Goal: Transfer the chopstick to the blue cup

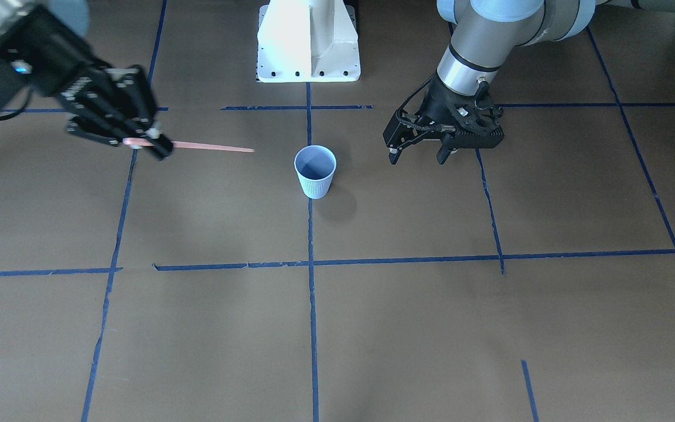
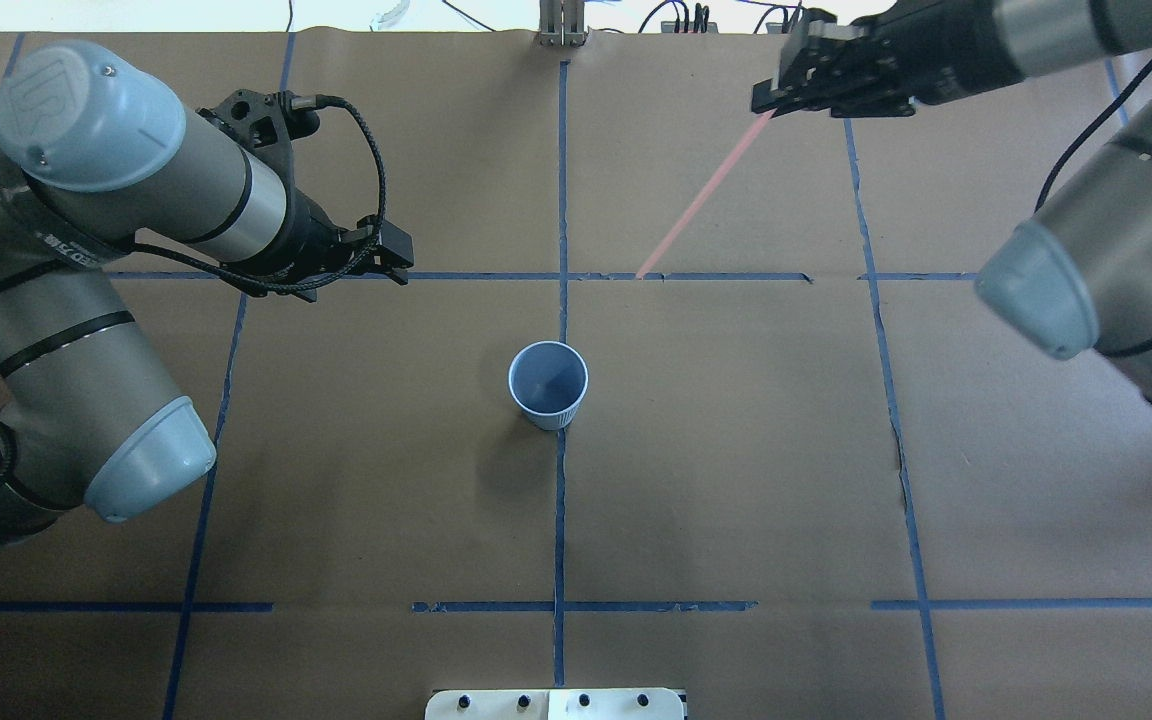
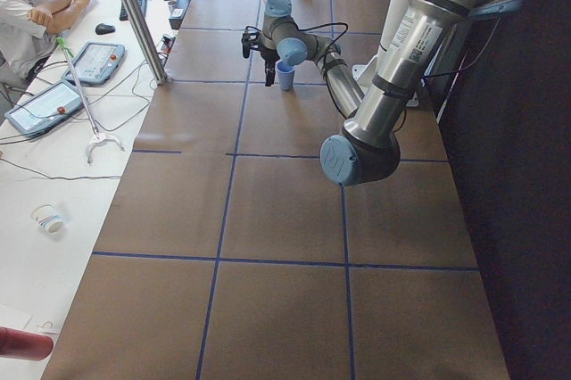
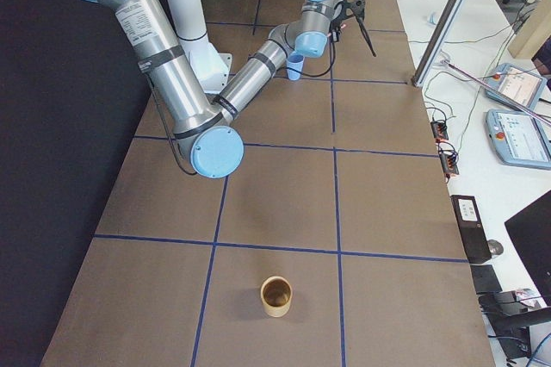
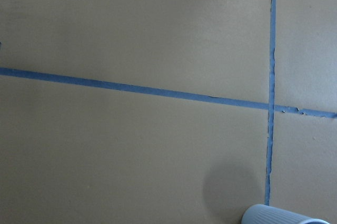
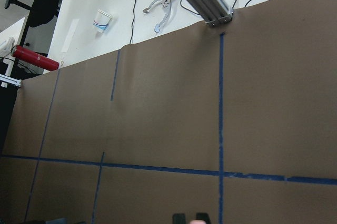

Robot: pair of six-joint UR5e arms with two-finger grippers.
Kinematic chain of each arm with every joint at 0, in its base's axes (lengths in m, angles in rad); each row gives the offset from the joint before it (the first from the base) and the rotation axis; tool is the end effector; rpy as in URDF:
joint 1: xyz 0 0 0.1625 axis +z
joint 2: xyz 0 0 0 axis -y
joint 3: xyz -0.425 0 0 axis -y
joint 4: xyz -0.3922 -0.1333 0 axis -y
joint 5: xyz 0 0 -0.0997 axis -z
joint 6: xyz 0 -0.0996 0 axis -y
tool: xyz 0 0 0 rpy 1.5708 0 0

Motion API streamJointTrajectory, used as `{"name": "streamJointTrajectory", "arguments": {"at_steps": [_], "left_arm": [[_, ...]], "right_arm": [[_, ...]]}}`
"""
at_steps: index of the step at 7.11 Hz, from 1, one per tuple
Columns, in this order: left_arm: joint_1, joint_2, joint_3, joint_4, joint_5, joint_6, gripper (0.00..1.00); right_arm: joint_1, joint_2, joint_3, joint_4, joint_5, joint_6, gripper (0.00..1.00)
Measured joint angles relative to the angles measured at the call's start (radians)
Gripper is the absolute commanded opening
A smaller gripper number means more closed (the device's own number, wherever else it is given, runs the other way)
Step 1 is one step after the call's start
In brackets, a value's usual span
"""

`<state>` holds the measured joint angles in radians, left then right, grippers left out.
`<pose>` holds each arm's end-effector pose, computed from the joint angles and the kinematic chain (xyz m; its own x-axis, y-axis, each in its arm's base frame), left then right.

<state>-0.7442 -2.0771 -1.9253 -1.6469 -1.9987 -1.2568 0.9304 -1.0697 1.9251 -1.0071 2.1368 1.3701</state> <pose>0.3745 -0.4699 0.2101 0.5288 -0.1049 -0.8422 0.2177 0.9759 0.0151 -0.2703 -0.4964 0.1534 0.1603 -0.0665 0.9848 -0.3348 0.9349 0.1176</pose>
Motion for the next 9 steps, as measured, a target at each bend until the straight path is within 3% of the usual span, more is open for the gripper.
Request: {"name": "streamJointTrajectory", "arguments": {"at_steps": [2, 5, 9], "left_arm": [[-0.003, 0.000, 0.004, -0.001, 0.000, -0.001, 1.00], [-0.003, 0.001, 0.005, -0.001, 0.000, -0.003, 1.00], [-0.002, 0.002, 0.003, -0.002, 0.000, -0.005, 1.00]], "right_arm": [[-0.149, 0.024, 0.007, 0.016, -0.208, 0.098, 0.00], [-0.264, 0.001, 0.009, 0.006, -0.370, 0.094, 0.00], [-0.338, -0.034, 0.012, -0.049, -0.445, 0.047, 0.02]]}}
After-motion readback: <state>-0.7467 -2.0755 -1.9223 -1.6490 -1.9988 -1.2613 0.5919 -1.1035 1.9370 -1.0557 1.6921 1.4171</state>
